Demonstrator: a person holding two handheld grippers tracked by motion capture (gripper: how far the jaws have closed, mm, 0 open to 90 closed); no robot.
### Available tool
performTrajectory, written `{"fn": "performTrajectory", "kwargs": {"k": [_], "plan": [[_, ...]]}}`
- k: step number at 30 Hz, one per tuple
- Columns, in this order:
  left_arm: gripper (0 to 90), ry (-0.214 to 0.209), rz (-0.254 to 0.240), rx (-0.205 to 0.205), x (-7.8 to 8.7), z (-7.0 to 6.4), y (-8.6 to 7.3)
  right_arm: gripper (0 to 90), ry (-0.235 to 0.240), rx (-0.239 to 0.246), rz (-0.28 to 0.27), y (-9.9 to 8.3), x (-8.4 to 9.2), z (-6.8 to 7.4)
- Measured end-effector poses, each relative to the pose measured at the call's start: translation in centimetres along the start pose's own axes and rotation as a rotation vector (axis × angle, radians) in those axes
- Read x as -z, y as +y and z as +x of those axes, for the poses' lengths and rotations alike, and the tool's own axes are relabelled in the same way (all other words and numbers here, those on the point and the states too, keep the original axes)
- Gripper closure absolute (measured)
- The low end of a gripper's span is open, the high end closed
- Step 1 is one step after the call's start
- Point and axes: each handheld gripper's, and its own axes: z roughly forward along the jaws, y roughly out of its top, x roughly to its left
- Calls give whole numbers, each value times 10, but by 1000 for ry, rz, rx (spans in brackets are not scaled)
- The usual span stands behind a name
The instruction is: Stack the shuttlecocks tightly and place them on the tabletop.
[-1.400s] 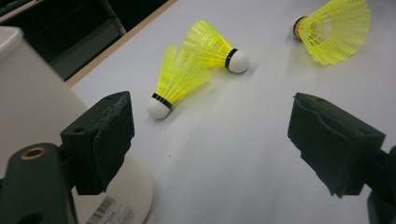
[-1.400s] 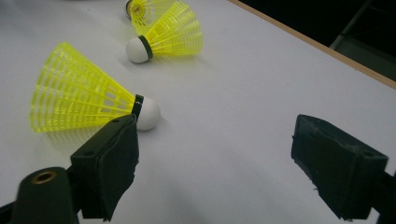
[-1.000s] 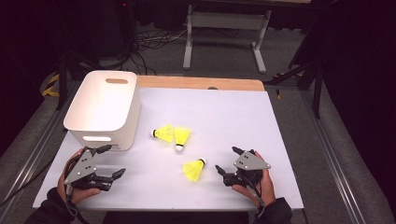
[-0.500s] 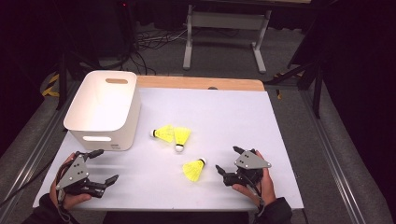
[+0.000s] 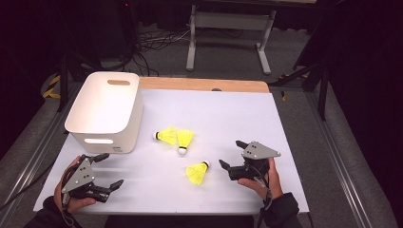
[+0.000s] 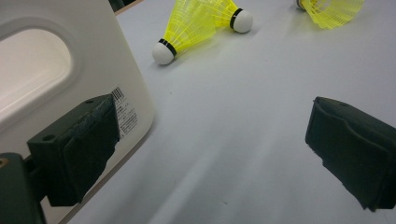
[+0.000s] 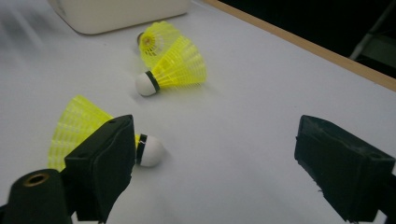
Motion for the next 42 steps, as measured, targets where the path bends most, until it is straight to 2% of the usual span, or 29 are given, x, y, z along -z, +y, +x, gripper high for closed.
{"fn": "performTrajectory", "kwargs": {"k": [4, 6, 10, 14, 18, 20, 21, 23, 24, 25, 27, 29, 30, 35, 37, 40, 42], "plan": [[38, -3, 3, 0, 0, -2, 0, 144, 28, 11, 21, 12, -4, -3], [37, -3, 5, -7, 2, -4, -1, 144, 57, 26, 47, 26, -9, -5], [36, 5, -12, -3, 7, -5, -1, 147, 86, 47, 55, 48, -18, -7], [36, 3, -13, 0, 8, -5, -1, 166, 117, 79, 68, 72, -33, -10], [36, 2, -12, -4, 9, -5, -2, 177, 156, 106, 109, 87, -54, -11], [36, 4, -12, -5, 10, -5, -2, 178, 170, 106, 124, 89, -61, -11], [36, 4, -13, -4, 11, -5, -3, 185, 188, 118, 153, 92, -76, -11], [36, 9, -10, -5, 12, -4, -4, 189, 203, 129, 187, 93, -91, -11], [36, 7, -11, 2, 13, -4, -4, 192, 209, 130, 200, 94, -98, -11], [36, 7, -11, 2, 13, -4, -4, 192, 209, 130, 200, 94, -98, -11], [36, 13, -10, 5, 14, -4, -5, 193, 232, 133, 233, 94, -119, -11], [37, 15, -8, 6, 14, -4, -5, 198, 237, 134, 245, 94, -125, -10], [39, 17, -6, 6, 13, -4, -4, 213, 243, 137, 265, 94, -135, -10], [39, 15, 4, -4, 12, -6, -4, 228, 253, 137, 286, 92, -151, -9], [39, 19, 9, -10, 12, -6, -4, 249, 264, 113, 291, 92, -158, -9], [38, 19, 8, -7, 12, -5, -4, 285, 271, 106, 298, 92, -166, -8], [38, 16, 9, -3, 12, -6, -4, 341, 280, 103, 303, 92, -170, -8]]}}
